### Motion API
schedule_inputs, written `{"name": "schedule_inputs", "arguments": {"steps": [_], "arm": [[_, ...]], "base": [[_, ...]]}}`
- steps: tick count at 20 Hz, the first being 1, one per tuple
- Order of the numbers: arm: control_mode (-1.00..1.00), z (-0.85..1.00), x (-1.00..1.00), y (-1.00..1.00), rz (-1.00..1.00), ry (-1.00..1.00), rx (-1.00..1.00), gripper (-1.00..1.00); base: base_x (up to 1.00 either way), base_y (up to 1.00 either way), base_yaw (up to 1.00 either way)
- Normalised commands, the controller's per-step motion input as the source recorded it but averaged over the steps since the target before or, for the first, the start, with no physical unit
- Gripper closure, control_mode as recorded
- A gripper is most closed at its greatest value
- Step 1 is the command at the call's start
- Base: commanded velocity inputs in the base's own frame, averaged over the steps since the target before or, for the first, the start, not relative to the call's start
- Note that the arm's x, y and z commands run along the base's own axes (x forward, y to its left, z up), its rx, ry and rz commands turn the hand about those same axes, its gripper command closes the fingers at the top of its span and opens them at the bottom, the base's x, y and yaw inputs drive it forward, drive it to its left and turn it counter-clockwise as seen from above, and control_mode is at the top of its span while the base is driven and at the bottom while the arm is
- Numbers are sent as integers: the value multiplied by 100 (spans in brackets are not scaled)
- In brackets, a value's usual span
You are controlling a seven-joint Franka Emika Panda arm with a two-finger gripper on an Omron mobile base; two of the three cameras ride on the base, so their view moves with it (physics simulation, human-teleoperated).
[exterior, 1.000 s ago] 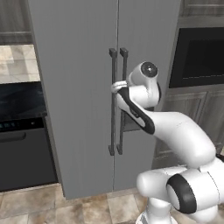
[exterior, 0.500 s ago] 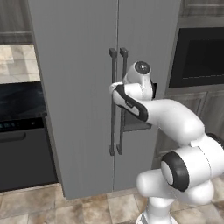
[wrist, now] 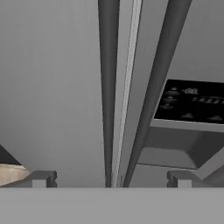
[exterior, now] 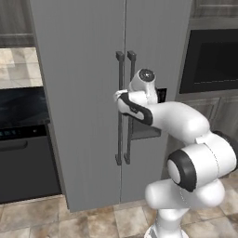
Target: Take the lemon wedge from the fridge and place it on the plate with fish on the dining counter.
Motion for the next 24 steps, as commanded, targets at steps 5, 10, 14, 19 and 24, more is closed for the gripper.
{"name": "schedule_inputs", "arguments": {"steps": [5, 10, 14, 19, 24], "arm": [[-100, -21, 28, 14, 0, -11, 0, -100], [-100, -9, 33, 6, 0, -8, 0, -100], [-100, -5, 46, 0, 0, 0, 0, -100], [-100, -4, 47, 0, 0, 0, 0, -100], [-100, -2, 44, 0, 0, 0, 0, -100]], "base": [[0, 0, 0], [0, 0, 0], [0, 0, 0], [0, 0, 0], [0, 0, 0]]}}
